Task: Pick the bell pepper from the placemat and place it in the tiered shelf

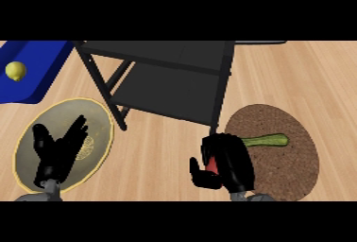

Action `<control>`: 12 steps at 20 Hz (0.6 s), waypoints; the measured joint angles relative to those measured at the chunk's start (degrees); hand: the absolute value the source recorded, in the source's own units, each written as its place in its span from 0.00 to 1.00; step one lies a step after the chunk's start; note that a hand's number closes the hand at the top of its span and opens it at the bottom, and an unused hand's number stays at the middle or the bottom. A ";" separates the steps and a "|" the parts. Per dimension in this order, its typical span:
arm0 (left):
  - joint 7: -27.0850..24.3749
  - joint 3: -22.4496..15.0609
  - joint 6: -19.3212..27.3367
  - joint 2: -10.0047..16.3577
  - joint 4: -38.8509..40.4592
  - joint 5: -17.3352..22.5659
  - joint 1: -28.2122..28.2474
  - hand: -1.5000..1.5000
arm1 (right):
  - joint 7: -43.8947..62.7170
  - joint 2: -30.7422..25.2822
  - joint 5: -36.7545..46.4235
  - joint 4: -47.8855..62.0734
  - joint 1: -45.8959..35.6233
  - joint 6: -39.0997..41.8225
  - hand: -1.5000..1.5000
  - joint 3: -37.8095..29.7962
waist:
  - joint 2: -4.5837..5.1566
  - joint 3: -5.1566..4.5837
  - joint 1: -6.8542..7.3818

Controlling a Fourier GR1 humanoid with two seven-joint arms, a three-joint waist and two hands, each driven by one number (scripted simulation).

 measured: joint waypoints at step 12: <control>0.63 -0.35 0.12 -0.42 1.22 -0.45 -1.38 0.50 | 35.85 1.55 9.49 -16.36 -23.93 3.29 1.00 8.82 | -0.23 -0.24 1.47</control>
